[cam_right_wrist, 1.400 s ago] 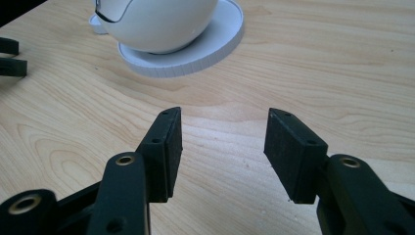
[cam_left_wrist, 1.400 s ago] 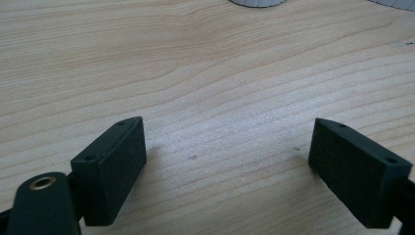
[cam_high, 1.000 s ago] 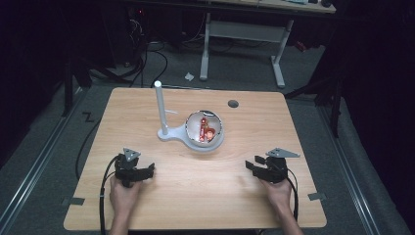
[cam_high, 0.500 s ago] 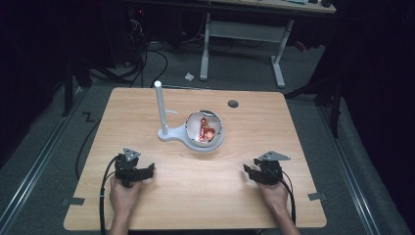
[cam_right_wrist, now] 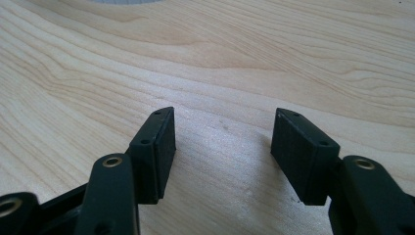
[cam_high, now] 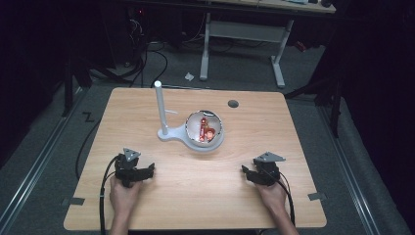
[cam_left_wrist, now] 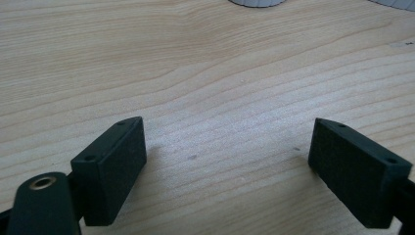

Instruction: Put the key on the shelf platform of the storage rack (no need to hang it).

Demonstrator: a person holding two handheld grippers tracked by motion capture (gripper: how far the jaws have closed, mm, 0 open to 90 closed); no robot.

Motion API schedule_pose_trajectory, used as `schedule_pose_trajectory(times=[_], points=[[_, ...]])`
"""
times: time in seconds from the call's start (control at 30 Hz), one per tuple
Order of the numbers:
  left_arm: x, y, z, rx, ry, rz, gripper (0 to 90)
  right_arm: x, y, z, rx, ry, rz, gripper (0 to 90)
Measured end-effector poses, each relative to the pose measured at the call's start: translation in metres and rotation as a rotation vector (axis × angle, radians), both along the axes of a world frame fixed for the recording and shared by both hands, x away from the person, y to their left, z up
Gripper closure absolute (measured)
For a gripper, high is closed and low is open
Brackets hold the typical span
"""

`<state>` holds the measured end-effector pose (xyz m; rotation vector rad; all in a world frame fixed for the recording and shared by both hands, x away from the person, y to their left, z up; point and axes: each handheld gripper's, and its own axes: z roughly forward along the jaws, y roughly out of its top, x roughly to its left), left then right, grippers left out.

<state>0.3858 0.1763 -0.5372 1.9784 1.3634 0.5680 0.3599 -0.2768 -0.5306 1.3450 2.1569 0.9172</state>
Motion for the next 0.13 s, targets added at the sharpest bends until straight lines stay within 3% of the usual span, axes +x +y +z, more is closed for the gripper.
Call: schedule_pose_trajectory(times=[0.13], points=[[0.0000,0.0000,0.0000,0.000,0.000,0.000,14.5,0.0001,0.0002,-0.0001,0.001,0.001,0.002,41.3]])
